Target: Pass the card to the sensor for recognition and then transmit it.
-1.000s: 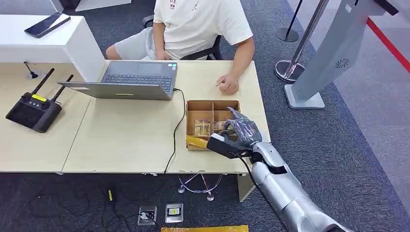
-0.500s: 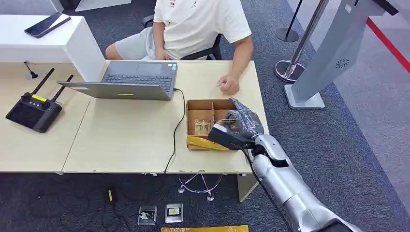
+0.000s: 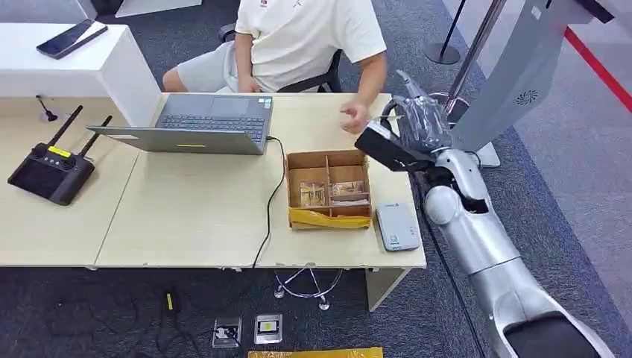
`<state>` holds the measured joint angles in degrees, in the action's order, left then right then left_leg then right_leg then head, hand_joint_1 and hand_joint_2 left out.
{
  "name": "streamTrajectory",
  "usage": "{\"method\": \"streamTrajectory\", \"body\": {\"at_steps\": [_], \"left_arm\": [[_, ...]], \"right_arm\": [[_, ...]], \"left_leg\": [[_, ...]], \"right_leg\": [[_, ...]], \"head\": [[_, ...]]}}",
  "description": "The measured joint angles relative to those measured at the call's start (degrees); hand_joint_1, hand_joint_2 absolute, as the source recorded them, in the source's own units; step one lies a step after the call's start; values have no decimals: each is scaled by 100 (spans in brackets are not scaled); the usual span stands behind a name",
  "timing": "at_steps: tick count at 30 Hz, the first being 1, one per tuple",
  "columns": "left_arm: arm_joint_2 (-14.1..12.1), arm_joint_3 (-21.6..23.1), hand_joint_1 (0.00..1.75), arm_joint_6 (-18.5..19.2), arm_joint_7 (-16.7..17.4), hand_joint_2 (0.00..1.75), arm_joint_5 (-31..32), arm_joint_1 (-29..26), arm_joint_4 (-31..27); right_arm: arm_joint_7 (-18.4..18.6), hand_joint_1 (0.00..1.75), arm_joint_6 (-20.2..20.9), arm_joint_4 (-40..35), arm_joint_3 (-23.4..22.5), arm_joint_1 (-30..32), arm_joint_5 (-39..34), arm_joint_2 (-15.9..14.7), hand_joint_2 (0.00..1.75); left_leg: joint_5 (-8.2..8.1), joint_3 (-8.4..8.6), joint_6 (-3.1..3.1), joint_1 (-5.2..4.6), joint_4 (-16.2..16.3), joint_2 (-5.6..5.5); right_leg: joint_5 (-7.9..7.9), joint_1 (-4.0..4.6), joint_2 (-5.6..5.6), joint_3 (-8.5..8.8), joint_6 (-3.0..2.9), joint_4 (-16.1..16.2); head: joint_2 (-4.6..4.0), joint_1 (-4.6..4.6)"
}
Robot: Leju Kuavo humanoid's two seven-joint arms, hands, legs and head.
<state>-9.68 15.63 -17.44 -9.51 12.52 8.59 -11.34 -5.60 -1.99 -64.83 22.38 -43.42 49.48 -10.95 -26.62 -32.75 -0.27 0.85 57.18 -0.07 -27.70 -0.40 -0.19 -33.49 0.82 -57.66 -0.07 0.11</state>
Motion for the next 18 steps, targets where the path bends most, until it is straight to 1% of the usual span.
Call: {"method": "streamTrajectory", "body": {"at_steps": [1,5,10,13,18], "left_arm": [[0,0,0,4,0,175,7,6,0],[2,13,0,81,0,175,89,65,0],[2,35,0,129,4,175,192,156,0],[2,37,0,149,44,175,232,195,0],[2,37,0,168,61,175,243,214,0]], "right_arm": [[-28,175,0,-11,-11,-81,4,-11,175],[-443,175,-160,141,9,-500,65,0,175],[-806,175,-330,965,55,-1218,142,264,175],[-892,175,-396,1542,124,-1517,210,459,175],[-883,175,-402,2395,278,-1790,417,747,175]], "left_leg": [[0,0,0,0,0,0],[0,-4,0,0,-1,0],[1,-4,0,1,-1,-2],[1,-5,0,1,-1,-3],[1,-5,-1,1,-1,-4]], "right_leg": [[0,0,0,0,0,0],[0,0,-1,0,0,-4],[0,0,-3,0,0,-11],[-1,1,-8,0,-1,-11],[-3,1,-9,0,-4,-12]], "head": [[0,0],[0,0],[0,0],[0,0],[0,0]]}}
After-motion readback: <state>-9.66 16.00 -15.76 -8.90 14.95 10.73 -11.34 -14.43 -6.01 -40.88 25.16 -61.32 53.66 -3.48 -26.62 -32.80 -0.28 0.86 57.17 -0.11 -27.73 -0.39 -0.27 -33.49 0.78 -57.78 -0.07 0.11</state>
